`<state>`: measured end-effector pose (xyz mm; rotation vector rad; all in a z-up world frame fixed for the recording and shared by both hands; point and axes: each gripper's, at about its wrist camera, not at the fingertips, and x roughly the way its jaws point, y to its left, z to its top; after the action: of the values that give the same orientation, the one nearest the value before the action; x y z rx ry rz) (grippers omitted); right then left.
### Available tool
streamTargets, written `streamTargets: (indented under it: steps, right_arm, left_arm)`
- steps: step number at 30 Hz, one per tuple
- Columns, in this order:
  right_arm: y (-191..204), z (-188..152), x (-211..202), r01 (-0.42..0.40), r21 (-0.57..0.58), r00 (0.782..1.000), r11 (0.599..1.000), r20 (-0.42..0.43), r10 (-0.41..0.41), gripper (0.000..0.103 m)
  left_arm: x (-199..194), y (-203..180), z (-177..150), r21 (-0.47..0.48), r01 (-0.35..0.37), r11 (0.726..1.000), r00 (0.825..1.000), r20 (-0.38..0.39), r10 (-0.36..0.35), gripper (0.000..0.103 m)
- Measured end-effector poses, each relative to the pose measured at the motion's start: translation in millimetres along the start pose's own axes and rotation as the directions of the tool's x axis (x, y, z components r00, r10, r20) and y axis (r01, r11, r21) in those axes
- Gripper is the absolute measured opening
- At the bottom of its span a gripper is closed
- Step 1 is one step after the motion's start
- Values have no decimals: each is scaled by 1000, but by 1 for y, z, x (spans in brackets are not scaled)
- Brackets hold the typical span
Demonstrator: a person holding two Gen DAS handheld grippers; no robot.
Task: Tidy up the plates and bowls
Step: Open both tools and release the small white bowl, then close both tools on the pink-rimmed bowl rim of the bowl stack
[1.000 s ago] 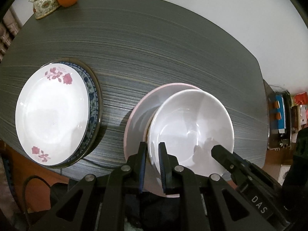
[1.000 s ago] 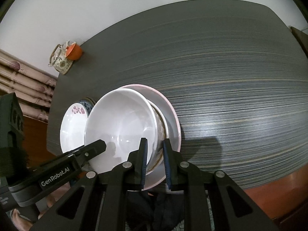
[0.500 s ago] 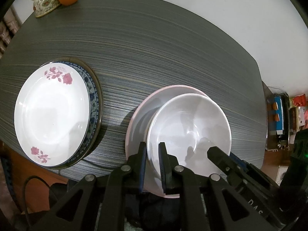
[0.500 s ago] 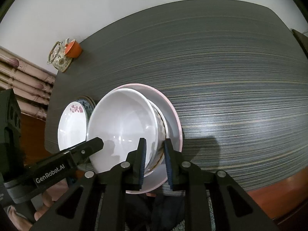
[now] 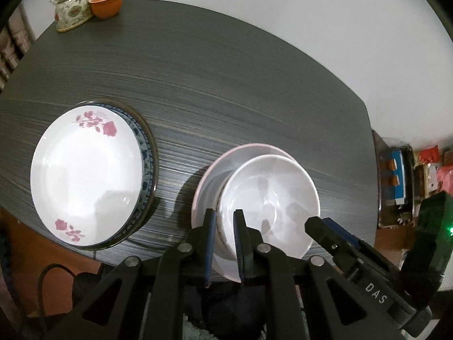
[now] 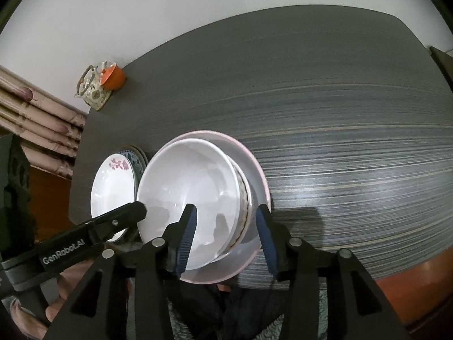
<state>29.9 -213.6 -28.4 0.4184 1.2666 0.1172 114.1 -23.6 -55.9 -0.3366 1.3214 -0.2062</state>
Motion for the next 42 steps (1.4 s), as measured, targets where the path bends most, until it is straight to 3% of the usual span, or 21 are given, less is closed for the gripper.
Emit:
streamTargets:
  steps: [4,14,25,30,42]
  right_arm:
    - [-1,1,-10,-13,8,1000,1000,19,13,42]
    - [-19,-3,-33,10,38,999,999,35,-11,42]
    - [-32,-6,-7,42,78,999,996,-36,-39,38]
    - [-34,-6,3,43,86,998,995,-57,-38,30]
    - [-32,-7,16,55,71,995,996,-87,-49,23]
  left_arm:
    - [-11,13,2,-34,-2,999,1000,18,2,13]
    - [-7,36,-1,-104,10,995,1000,-27,-13,14]
    - [18,38,0,-128,14,992,996,-81,-25,14]
    - [25,39,0,-136,14,991,996,-83,-25,14]
    - [43,37,1,-144,1,990,993,-113,-18,14]
